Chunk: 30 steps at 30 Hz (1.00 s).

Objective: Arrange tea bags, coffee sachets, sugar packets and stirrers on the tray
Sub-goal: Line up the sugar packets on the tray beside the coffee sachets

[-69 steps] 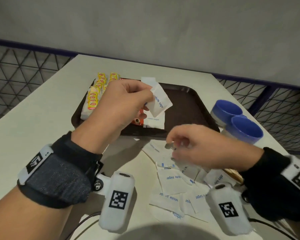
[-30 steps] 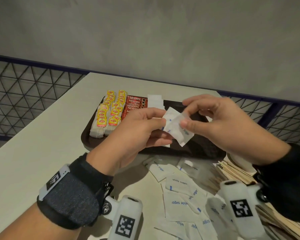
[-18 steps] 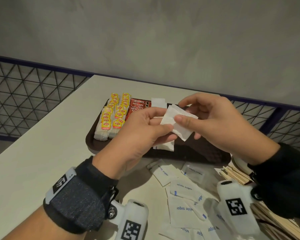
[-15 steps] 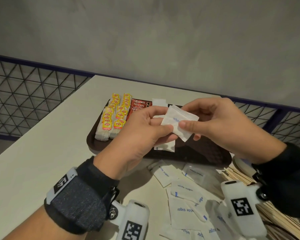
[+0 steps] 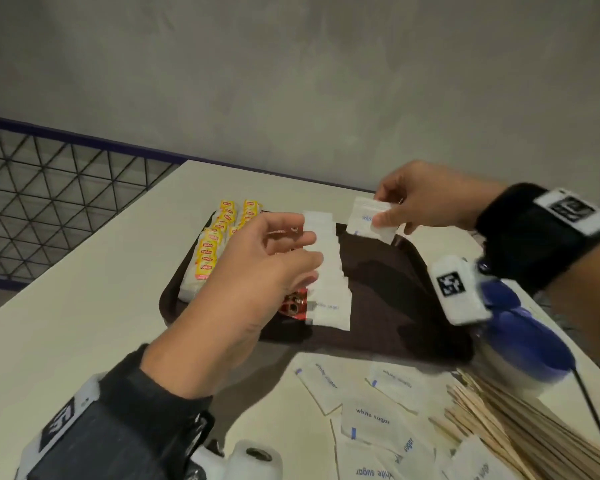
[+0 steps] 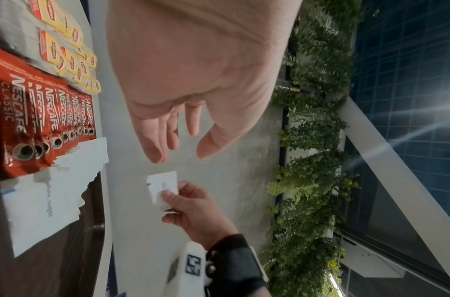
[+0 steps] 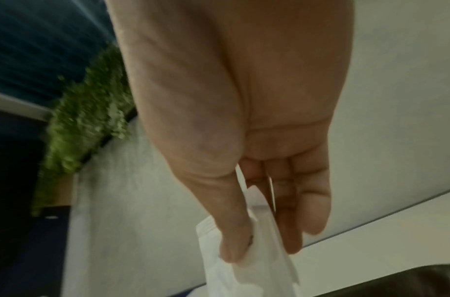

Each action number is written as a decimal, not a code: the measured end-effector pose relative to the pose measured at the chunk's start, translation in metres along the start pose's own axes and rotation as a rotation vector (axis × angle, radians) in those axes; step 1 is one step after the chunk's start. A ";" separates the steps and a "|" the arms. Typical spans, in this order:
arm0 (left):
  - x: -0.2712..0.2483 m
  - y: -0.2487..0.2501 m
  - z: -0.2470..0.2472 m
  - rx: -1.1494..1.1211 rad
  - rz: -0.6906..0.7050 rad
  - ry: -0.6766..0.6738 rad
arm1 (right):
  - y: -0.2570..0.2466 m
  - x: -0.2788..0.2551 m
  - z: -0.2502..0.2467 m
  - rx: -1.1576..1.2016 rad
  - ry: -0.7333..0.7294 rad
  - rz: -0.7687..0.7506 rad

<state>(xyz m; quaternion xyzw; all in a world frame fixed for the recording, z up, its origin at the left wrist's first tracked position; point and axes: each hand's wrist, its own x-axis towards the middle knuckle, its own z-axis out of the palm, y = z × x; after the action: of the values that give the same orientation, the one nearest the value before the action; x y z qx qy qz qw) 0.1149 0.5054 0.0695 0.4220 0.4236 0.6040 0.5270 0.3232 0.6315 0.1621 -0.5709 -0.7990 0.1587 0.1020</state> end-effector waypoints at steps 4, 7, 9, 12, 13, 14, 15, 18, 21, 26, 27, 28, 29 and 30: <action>0.006 0.000 -0.007 -0.001 0.032 0.057 | 0.033 0.073 0.012 -0.091 -0.032 0.130; 0.010 -0.004 -0.013 0.021 0.048 0.085 | 0.048 0.107 0.029 -0.070 -0.070 0.209; 0.013 -0.005 -0.017 0.019 0.067 0.103 | 0.056 0.123 0.039 -0.092 -0.075 0.216; 0.016 -0.006 -0.021 0.021 0.094 0.120 | 0.062 0.137 0.051 -0.129 -0.077 0.229; 0.017 -0.007 -0.022 0.024 0.102 0.121 | 0.063 0.139 0.053 -0.158 -0.081 0.232; 0.017 -0.008 -0.023 0.026 0.107 0.121 | 0.063 0.141 0.056 -0.186 -0.085 0.230; 0.017 -0.008 -0.023 0.028 0.110 0.120 | 0.062 0.141 0.059 -0.217 -0.087 0.226; 0.017 -0.009 -0.021 0.036 0.116 0.108 | 0.060 0.140 0.065 -0.285 -0.095 0.221; 0.016 -0.011 -0.017 0.053 0.114 0.092 | 0.061 0.140 0.070 -0.278 -0.089 0.233; 0.016 -0.012 -0.016 0.057 0.105 0.090 | 0.066 0.140 0.074 -0.224 -0.074 0.274; 0.016 -0.011 -0.016 0.056 0.105 0.093 | 0.066 0.140 0.074 -0.201 -0.071 0.275; 0.016 -0.011 -0.016 0.056 0.104 0.095 | 0.066 0.140 0.074 -0.178 -0.065 0.274; 0.016 -0.011 -0.017 0.057 0.104 0.097 | 0.066 0.141 0.075 -0.155 -0.054 0.274; 0.017 -0.011 -0.017 0.057 0.104 0.099 | 0.065 0.142 0.075 -0.137 -0.045 0.273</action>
<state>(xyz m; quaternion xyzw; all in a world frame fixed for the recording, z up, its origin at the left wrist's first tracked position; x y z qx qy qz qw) 0.1005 0.5217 0.0555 0.4278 0.4436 0.6383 0.4612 0.3087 0.7744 0.0657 -0.6762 -0.7250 0.1288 0.0225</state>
